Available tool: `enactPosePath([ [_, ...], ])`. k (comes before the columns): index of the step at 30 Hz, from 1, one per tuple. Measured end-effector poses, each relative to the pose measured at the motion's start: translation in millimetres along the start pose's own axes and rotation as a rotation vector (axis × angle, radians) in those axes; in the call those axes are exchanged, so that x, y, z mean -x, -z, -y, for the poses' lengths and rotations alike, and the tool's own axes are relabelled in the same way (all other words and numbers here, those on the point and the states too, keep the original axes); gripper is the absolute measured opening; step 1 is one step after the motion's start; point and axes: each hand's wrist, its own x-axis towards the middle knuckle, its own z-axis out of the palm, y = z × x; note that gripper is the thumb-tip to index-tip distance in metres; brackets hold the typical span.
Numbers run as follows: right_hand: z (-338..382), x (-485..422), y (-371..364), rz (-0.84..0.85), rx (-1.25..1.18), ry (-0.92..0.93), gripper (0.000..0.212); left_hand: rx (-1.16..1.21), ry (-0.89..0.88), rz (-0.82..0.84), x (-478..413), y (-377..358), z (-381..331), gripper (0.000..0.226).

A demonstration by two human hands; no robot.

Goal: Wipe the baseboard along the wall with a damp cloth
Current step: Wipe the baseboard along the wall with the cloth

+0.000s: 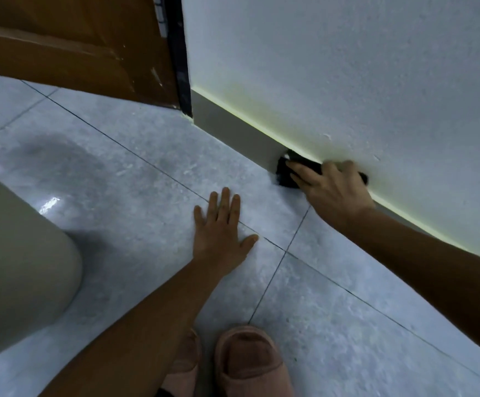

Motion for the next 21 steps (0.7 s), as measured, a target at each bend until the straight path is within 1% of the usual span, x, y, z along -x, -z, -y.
enactPosePath([
  [4, 18.5, -60.6, 32.2, -0.074, -0.053, -0.024, 0.057, 0.013, 0.004, -0.006, -0.7, -2.1, -0.2, 0.088],
  [7, 31.2, -81.2, 36.4, -0.048, -0.047, -0.021, 0.051, 0.013, 0.003, 0.006, -1.9, -2.5, -0.1, 0.089],
  [11, 28.6, -49.3, 0.3, 0.018, -0.044, 0.033, 0.05, 0.03, 0.016, 0.0, -1.1, -1.1, -1.0, 0.088],
  [14, 16.6, 3.1, -34.4, 0.101, -0.101, 0.01, 0.055, 0.047, 0.025, -0.021, 1.4, -0.9, -10.0, 0.086],
  [16, 7.3, 36.5, -48.2, 0.127, -0.081, -0.022, 0.06, 0.028, -0.044, -0.079, 2.0, -2.1, -17.8, 0.082],
  [18, -1.0, 55.3, -52.2, 0.078, -0.032, -0.047, 0.072, 0.023, -0.16, -0.094, 3.8, -4.4, -29.5, 0.08],
  [19, -3.7, 57.5, -50.4, 0.05, 0.004, -0.058, 0.075, 0.024, -0.216, -0.07, 5.0, -6.4, -36.7, 0.08],
  [21, -6.1, 51.4, -46.0, 0.016, 0.012, -0.063, 0.067, 0.018, -0.292, 0.02, 6.7, -11.6, -54.4, 0.082],
])
